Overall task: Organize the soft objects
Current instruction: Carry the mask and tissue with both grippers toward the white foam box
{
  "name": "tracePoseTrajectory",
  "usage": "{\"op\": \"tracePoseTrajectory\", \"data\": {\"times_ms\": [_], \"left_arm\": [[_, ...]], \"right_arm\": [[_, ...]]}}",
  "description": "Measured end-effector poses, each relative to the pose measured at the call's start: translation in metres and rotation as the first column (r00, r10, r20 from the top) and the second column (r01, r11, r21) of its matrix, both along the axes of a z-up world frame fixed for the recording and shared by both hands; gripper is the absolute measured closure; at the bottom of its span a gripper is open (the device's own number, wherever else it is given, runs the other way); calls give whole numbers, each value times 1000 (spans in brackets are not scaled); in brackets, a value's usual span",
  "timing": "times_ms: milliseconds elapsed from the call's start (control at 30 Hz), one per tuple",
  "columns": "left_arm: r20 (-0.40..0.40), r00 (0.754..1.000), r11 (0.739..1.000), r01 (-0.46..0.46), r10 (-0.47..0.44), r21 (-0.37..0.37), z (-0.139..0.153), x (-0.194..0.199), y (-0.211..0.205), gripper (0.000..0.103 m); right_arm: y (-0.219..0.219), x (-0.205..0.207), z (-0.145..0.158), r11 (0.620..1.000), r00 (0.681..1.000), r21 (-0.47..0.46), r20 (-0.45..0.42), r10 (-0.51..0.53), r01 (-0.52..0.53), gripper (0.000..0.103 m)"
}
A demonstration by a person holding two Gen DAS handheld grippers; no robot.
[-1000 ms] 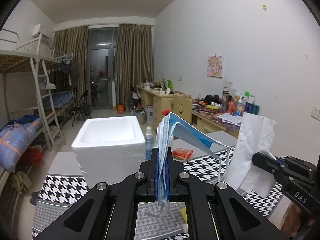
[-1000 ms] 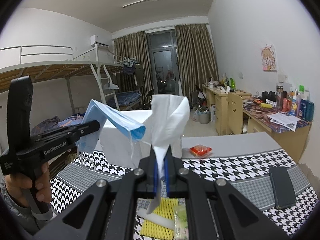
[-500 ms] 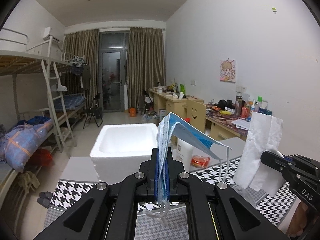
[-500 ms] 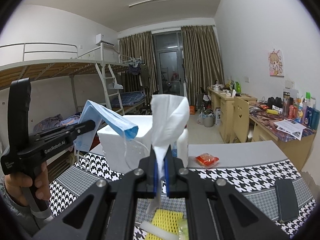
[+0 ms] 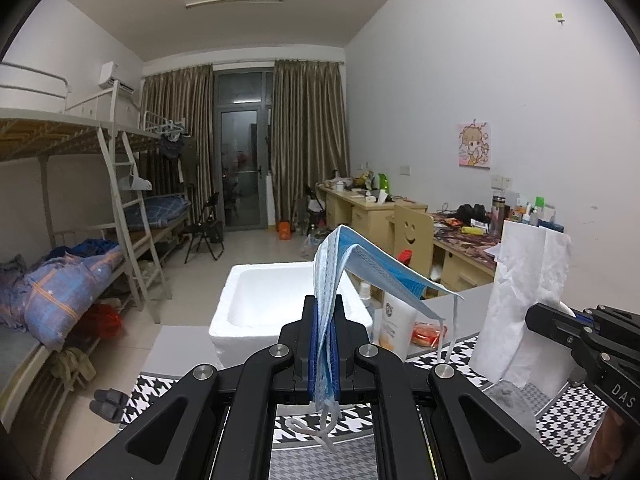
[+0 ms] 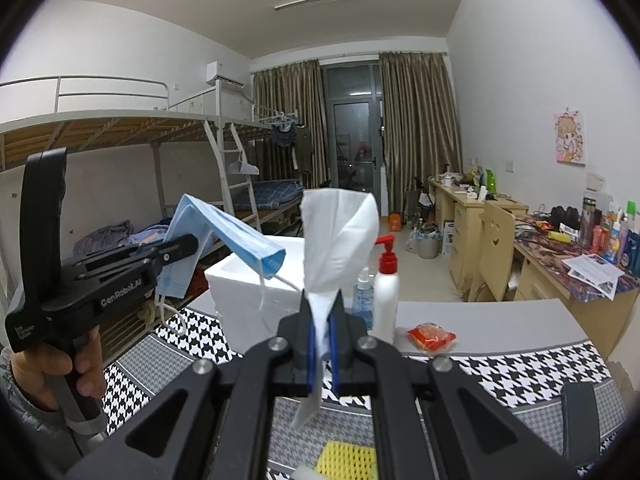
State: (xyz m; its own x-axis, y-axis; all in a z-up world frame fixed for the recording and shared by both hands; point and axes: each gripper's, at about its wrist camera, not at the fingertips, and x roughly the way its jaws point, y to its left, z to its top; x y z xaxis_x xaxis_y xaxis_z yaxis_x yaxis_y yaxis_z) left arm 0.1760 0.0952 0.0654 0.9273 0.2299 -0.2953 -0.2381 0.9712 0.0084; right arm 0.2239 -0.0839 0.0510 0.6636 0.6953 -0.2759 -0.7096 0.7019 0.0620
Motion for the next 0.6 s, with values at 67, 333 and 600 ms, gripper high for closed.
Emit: {"op": "tracePoseTrajectory", "data": {"times_ms": [67, 333, 600], "left_arm": [[-2, 1000, 1000, -3, 3, 4, 0, 2, 3, 97], [-9, 1000, 1000, -25, 25, 7, 1, 9, 13, 97], [-12, 999, 999, -47, 48, 13, 4, 16, 19, 97]], "right_arm": [[3, 1, 2, 1000, 1000, -6, 3, 0, 0, 94], [17, 10, 9, 1000, 1000, -25, 2, 13, -13, 94], [32, 13, 16, 999, 999, -29, 24, 25, -24, 94]]}}
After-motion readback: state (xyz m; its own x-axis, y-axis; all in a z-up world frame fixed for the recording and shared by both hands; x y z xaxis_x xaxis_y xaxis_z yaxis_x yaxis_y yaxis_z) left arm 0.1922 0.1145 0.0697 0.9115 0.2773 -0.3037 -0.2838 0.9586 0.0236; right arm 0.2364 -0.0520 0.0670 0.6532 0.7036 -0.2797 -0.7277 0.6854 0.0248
